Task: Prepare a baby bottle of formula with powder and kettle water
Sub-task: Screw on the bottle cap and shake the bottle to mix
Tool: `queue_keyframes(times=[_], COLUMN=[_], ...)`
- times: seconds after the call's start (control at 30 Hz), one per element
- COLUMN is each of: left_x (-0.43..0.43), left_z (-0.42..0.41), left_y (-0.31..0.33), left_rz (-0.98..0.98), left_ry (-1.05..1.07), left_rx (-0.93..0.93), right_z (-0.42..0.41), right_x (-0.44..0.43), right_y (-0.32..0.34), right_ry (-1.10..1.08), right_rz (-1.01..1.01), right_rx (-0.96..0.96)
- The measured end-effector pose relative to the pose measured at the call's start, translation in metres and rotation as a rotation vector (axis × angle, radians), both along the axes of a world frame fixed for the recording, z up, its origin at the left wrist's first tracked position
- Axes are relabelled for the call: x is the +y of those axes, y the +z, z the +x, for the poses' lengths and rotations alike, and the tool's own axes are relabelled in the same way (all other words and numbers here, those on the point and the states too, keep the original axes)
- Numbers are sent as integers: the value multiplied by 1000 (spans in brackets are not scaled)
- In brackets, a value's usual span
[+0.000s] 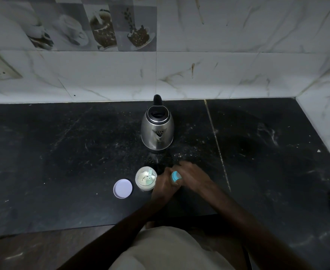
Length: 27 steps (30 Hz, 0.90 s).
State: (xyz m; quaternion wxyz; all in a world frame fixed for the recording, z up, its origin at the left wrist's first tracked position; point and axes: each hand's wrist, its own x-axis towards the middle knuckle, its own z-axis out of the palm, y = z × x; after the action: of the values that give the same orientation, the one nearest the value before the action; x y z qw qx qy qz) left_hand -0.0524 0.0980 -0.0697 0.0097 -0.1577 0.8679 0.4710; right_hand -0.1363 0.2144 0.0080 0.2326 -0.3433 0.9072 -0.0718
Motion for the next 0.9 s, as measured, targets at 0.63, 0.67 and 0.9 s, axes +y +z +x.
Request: queue_keyframes(times=[0.63, 0.67, 0.9], left_x=[2, 2, 3], left_z=[5, 5, 8], left_y=[2, 3, 4], left_rz=[69, 55, 84], left_ry=[83, 68, 93], left_rx=[27, 47, 101], right_z=[1, 3, 1], right_x=[4, 6, 17], right_y=[0, 0, -1], right_ry=[32, 43, 76], right_rz=[38, 12, -108], right_rx=[132, 114, 46])
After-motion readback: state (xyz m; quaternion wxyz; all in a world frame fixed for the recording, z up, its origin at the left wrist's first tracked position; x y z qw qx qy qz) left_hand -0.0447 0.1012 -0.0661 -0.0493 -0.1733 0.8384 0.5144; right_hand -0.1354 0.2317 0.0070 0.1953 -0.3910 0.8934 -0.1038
